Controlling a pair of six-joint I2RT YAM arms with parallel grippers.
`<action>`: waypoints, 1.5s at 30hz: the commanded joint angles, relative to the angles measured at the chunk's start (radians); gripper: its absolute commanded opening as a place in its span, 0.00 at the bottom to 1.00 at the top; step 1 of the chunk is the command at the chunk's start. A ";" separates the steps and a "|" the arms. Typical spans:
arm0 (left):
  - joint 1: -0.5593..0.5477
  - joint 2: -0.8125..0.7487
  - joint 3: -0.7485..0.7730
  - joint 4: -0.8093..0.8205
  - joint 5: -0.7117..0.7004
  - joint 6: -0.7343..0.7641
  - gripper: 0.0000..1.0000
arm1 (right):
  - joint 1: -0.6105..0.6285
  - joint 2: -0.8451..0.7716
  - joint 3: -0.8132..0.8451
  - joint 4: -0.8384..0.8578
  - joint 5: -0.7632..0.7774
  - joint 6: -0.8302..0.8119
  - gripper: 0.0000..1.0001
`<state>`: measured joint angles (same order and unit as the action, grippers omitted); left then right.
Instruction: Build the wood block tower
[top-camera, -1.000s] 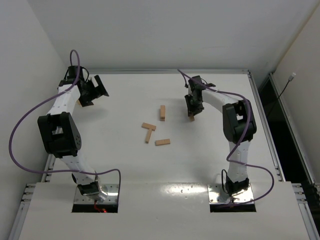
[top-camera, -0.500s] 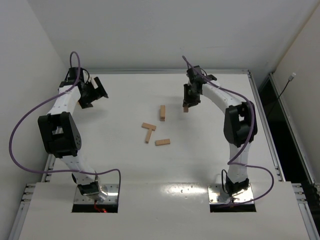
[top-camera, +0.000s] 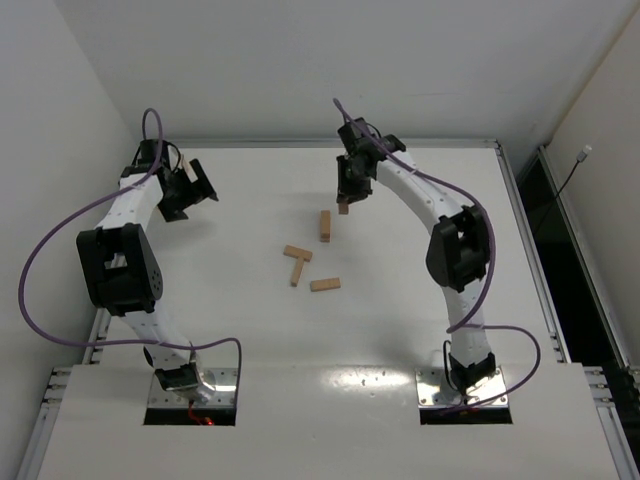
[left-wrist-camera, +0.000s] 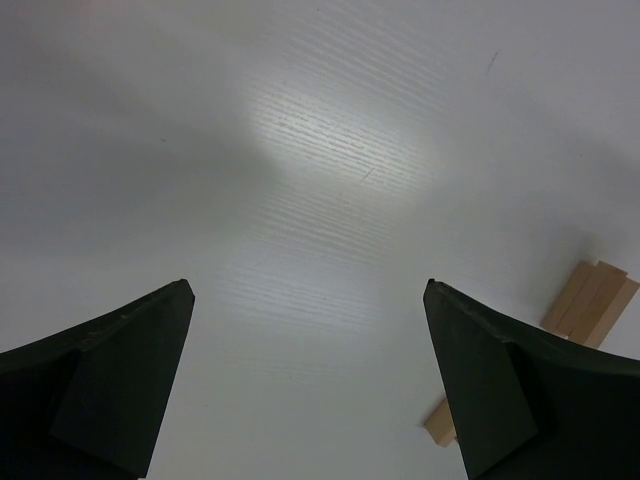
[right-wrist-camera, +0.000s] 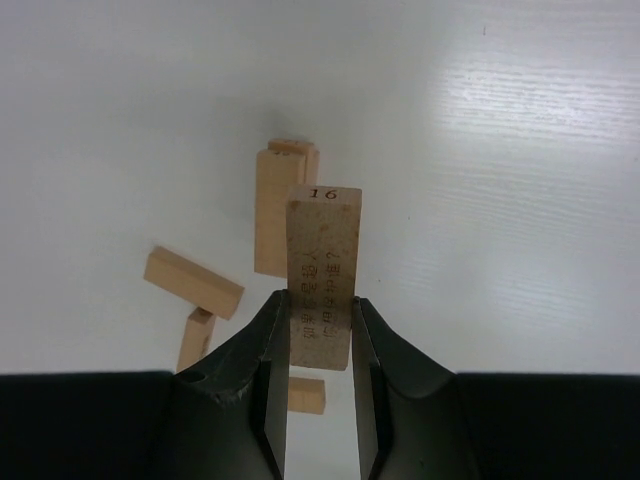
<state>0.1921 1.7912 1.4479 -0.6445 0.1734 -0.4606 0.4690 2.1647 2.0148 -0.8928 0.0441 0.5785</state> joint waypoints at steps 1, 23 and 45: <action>0.018 -0.064 -0.007 0.011 0.018 -0.006 1.00 | 0.031 0.029 0.030 -0.055 0.068 -0.009 0.00; 0.018 -0.064 -0.046 0.040 0.069 -0.015 1.00 | 0.128 0.118 0.142 -0.046 0.149 0.158 0.00; 0.027 -0.046 -0.027 0.040 0.078 -0.015 1.00 | 0.128 0.195 0.173 -0.006 0.120 0.149 0.00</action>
<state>0.2047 1.7760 1.4033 -0.6243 0.2398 -0.4648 0.5987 2.3428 2.1429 -0.9188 0.1745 0.7158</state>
